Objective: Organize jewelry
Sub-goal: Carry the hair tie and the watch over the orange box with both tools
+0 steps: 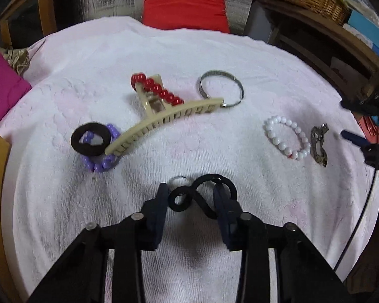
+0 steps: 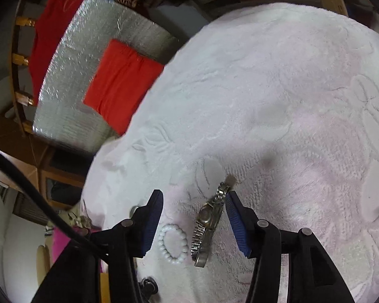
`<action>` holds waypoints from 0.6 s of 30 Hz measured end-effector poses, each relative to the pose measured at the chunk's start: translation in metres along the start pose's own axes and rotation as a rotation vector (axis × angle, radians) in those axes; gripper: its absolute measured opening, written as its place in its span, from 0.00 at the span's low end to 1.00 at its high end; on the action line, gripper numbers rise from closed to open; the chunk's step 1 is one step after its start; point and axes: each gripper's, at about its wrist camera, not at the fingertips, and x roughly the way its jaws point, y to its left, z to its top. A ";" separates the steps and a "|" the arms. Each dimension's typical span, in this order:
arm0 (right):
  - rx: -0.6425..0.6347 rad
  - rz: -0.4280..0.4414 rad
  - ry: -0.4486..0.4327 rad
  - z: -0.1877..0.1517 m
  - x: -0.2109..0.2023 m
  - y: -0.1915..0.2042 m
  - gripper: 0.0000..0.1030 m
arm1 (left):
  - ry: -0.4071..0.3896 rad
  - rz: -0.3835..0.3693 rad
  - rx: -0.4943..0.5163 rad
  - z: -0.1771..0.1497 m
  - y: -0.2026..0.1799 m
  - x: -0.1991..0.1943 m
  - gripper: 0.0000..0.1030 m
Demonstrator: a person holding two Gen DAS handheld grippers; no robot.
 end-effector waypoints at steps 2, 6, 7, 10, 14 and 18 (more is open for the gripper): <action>0.000 -0.029 0.020 -0.003 0.009 0.003 0.53 | -0.006 -0.030 0.000 0.000 0.001 -0.001 0.19; 0.018 -0.116 0.052 -0.006 0.031 0.003 0.48 | -0.004 -0.059 -0.010 -0.001 0.006 -0.004 0.16; 0.014 -0.143 0.066 -0.008 0.038 0.003 0.46 | -0.008 -0.069 -0.009 -0.002 0.007 -0.007 0.15; -0.055 -0.228 0.021 -0.013 0.045 0.018 0.46 | -0.019 -0.079 -0.004 -0.007 0.013 -0.016 0.15; -0.180 -0.368 -0.057 -0.022 0.057 0.037 0.38 | -0.020 -0.084 0.002 -0.012 0.021 -0.023 0.15; -0.329 -0.527 -0.123 -0.028 0.069 0.053 0.21 | -0.043 -0.064 0.020 -0.013 0.025 -0.033 0.15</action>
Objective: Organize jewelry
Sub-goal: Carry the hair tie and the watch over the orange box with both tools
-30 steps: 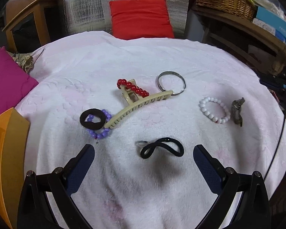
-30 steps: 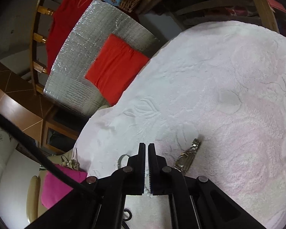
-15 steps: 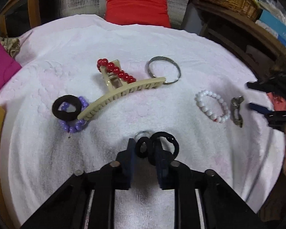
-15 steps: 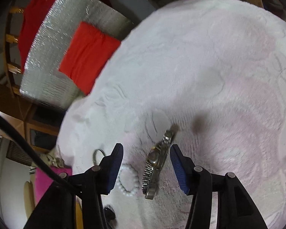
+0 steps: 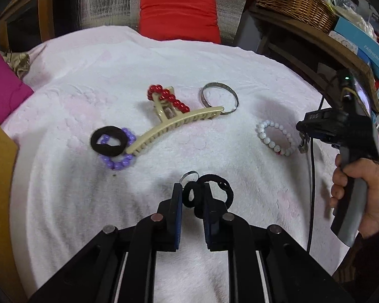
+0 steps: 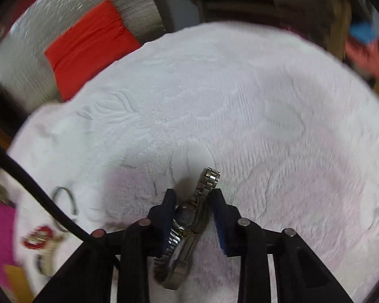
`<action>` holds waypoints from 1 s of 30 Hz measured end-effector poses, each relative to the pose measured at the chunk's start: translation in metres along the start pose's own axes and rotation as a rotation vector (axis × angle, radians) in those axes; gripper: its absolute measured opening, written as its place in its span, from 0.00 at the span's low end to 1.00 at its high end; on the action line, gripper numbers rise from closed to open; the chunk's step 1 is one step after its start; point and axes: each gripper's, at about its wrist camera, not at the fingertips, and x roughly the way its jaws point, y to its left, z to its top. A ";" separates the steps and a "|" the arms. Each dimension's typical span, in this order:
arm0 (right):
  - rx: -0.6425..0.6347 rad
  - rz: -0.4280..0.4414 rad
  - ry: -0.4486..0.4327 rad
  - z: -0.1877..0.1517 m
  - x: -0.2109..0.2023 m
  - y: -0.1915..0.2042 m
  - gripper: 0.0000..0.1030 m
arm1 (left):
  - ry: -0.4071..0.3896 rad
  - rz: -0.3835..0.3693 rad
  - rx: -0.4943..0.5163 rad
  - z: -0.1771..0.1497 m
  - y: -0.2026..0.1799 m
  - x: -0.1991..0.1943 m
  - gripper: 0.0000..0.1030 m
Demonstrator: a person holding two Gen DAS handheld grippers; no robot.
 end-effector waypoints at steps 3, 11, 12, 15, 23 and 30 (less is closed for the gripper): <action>-0.055 -0.045 -0.023 0.000 -0.001 0.006 0.18 | -0.011 0.000 -0.009 0.000 0.005 -0.008 0.15; -0.051 -0.043 -0.065 -0.005 -0.022 -0.003 0.14 | -0.101 0.026 0.016 0.004 0.005 -0.045 0.15; -0.047 -0.039 -0.074 -0.007 -0.025 -0.003 0.14 | -0.110 0.028 0.018 0.003 0.005 -0.049 0.15; -0.035 -0.041 -0.128 -0.018 -0.038 -0.003 0.14 | -0.133 0.014 0.016 0.002 0.010 -0.063 0.15; -0.105 -0.041 -0.283 -0.057 -0.095 0.017 0.09 | -0.221 0.077 0.020 -0.012 0.037 -0.107 0.15; -0.117 0.009 -0.331 -0.069 -0.138 0.027 0.09 | -0.255 0.124 -0.016 -0.018 0.062 -0.128 0.15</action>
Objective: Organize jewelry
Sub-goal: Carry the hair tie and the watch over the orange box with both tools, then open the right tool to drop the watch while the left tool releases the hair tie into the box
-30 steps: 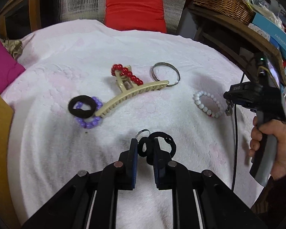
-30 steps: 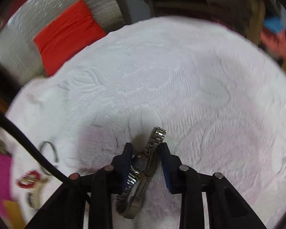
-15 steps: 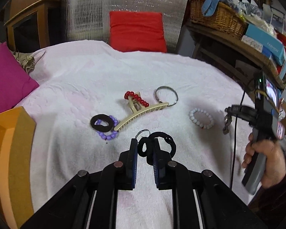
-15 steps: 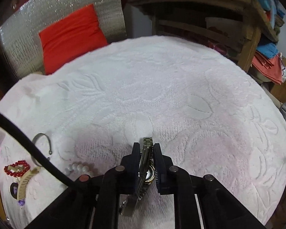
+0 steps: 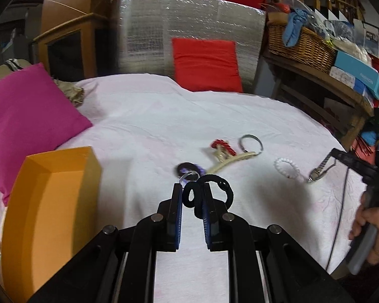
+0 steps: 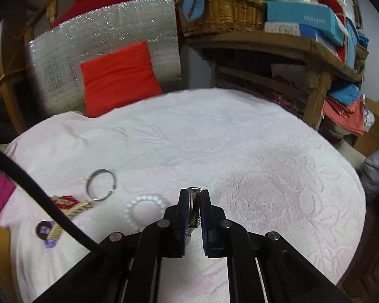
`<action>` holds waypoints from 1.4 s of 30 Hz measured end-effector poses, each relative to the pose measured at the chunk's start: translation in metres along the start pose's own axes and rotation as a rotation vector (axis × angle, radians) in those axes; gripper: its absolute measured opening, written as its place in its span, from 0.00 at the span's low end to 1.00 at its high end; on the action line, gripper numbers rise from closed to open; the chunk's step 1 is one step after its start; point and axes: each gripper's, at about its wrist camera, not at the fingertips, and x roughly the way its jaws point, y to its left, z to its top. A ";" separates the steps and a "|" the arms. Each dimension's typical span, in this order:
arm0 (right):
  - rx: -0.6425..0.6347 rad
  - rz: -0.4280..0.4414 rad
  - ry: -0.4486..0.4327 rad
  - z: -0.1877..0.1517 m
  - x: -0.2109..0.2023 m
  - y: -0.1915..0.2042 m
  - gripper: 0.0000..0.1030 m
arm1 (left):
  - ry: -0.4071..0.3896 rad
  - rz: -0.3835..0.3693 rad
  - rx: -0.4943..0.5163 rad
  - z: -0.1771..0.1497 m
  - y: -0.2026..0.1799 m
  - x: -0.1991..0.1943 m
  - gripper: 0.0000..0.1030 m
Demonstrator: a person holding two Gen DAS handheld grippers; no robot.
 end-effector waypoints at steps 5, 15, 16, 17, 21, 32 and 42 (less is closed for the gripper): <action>-0.038 0.087 -0.041 0.006 -0.037 0.022 0.09 | -0.046 0.023 -0.035 0.003 0.020 -0.025 0.15; -0.191 0.401 -0.114 0.014 -0.121 0.133 0.09 | -0.079 0.212 -0.229 -0.007 0.123 -0.078 0.15; -0.200 0.431 -0.111 0.013 -0.126 0.144 0.09 | -0.069 0.261 -0.251 -0.010 0.137 -0.079 0.15; -0.215 0.481 -0.103 0.012 -0.134 0.162 0.09 | -0.053 0.300 -0.269 -0.011 0.149 -0.078 0.15; -0.243 0.615 -0.048 0.004 -0.143 0.215 0.09 | 0.024 0.397 -0.351 -0.026 0.190 -0.069 0.15; -0.336 0.778 0.147 -0.069 -0.109 0.359 0.09 | 0.240 0.429 -0.429 -0.062 0.228 -0.026 0.15; -0.370 0.773 0.338 -0.097 -0.034 0.410 0.13 | 0.319 0.501 -0.430 -0.068 0.234 -0.010 0.52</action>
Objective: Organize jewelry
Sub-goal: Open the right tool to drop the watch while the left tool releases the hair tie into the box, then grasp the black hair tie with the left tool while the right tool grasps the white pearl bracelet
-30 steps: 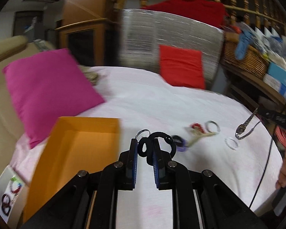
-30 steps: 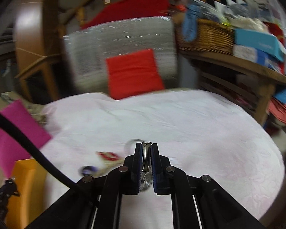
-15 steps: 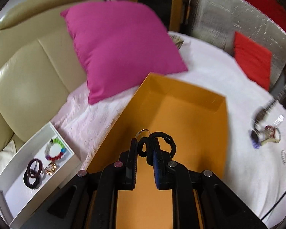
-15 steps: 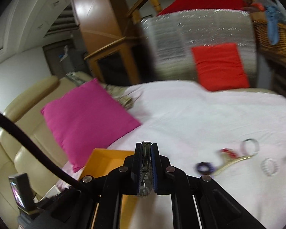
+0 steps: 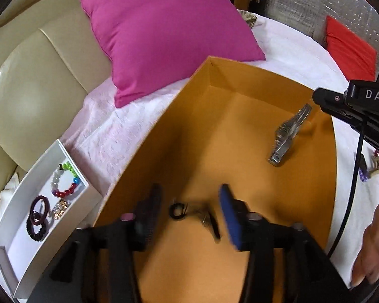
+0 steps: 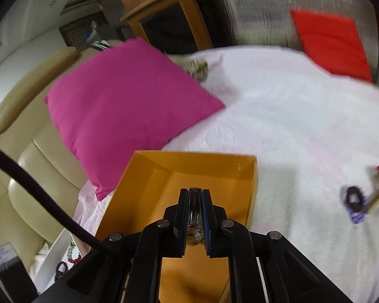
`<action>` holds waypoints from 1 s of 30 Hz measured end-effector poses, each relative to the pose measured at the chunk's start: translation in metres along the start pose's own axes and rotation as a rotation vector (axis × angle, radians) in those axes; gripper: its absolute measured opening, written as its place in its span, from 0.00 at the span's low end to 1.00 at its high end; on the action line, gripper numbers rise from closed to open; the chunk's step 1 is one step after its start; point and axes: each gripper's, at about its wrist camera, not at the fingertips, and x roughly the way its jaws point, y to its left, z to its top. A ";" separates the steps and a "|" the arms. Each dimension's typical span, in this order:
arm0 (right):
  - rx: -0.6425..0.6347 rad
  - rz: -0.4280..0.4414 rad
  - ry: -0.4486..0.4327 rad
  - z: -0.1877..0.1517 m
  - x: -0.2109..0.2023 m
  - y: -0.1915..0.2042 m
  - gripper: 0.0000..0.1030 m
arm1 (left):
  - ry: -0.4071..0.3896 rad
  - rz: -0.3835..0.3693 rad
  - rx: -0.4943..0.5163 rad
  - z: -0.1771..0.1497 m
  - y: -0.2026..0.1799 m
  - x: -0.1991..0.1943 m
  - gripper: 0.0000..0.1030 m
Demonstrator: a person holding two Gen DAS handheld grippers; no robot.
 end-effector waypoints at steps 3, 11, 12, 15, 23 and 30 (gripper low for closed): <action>0.046 0.025 0.025 0.006 0.001 -0.018 0.17 | -0.041 0.034 0.004 0.002 -0.003 -0.004 0.59; 0.103 0.058 -0.083 0.002 -0.078 -0.089 0.31 | -0.242 0.057 0.044 0.006 -0.038 -0.036 0.59; 0.117 0.052 -0.093 -0.001 -0.089 -0.103 0.33 | -0.278 0.051 0.058 0.005 -0.046 -0.043 0.61; 0.177 0.009 -0.137 -0.012 -0.126 -0.153 0.36 | -0.341 0.026 0.102 0.000 -0.072 -0.056 0.64; 0.410 -0.070 -0.261 -0.044 -0.216 -0.285 0.41 | -0.361 -0.056 0.212 -0.007 -0.144 -0.064 0.64; 0.607 -0.021 -0.257 -0.072 -0.220 -0.359 0.41 | -0.344 -0.086 0.327 -0.019 -0.205 -0.057 0.64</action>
